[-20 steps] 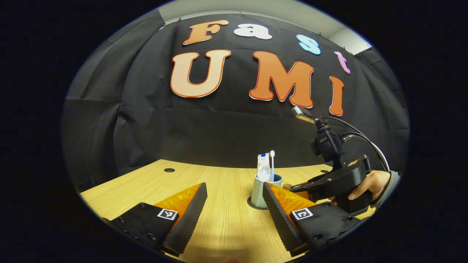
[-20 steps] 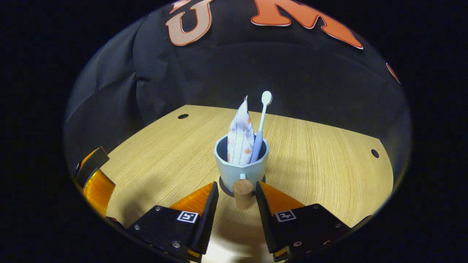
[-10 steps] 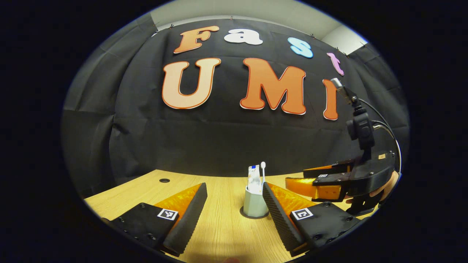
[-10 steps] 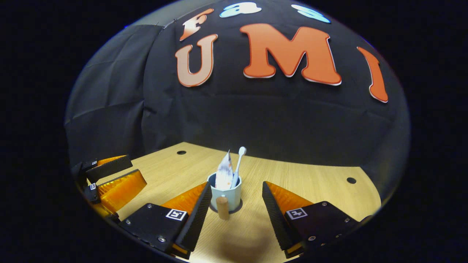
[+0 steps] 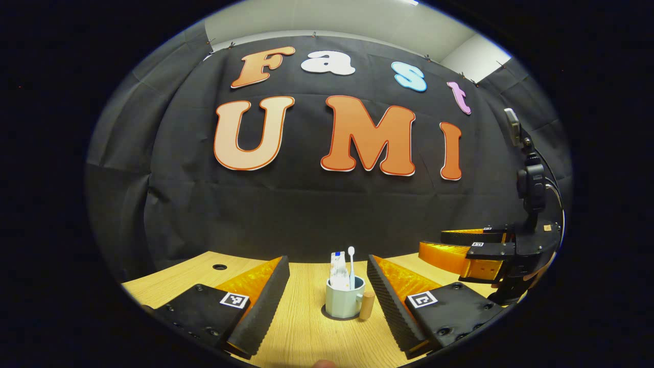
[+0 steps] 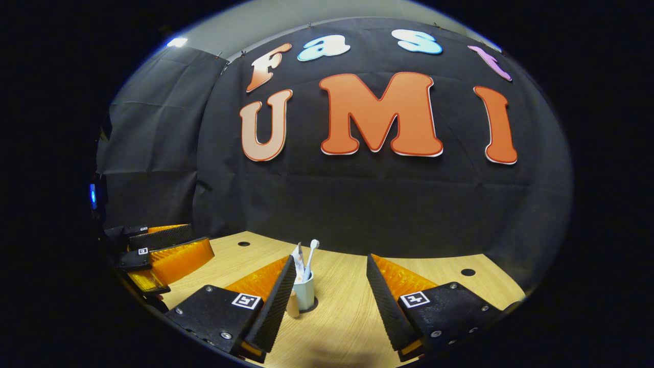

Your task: Put the toothbrush and toothpaste on the desktop into the cup, then pick up the cup and place it on the coaster on the desktop.

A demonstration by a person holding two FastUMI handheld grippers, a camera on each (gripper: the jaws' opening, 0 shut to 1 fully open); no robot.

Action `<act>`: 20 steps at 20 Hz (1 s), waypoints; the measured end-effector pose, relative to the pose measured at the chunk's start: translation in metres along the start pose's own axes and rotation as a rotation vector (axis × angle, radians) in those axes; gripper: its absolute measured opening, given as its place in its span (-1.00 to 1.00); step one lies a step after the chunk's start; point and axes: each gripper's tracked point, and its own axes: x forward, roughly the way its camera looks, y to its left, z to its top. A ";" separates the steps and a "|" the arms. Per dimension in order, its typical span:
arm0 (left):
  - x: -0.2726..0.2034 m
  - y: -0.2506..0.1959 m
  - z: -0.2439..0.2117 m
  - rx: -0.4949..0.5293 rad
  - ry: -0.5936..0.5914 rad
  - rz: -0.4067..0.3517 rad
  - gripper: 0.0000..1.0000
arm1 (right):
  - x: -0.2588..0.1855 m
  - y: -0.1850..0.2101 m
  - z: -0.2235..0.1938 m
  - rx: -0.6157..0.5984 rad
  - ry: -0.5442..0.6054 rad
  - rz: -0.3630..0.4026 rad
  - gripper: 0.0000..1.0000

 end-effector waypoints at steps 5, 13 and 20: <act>0.000 -0.006 0.008 -0.005 -0.024 -0.004 0.94 | -0.013 -0.010 0.003 -0.048 -0.059 -0.040 0.68; -0.006 -0.008 0.017 0.045 -0.046 0.031 0.92 | -0.034 -0.035 0.003 -0.043 -0.101 -0.093 0.68; -0.007 -0.022 0.023 0.056 -0.063 0.021 0.96 | -0.045 -0.032 0.006 -0.024 -0.129 -0.074 0.68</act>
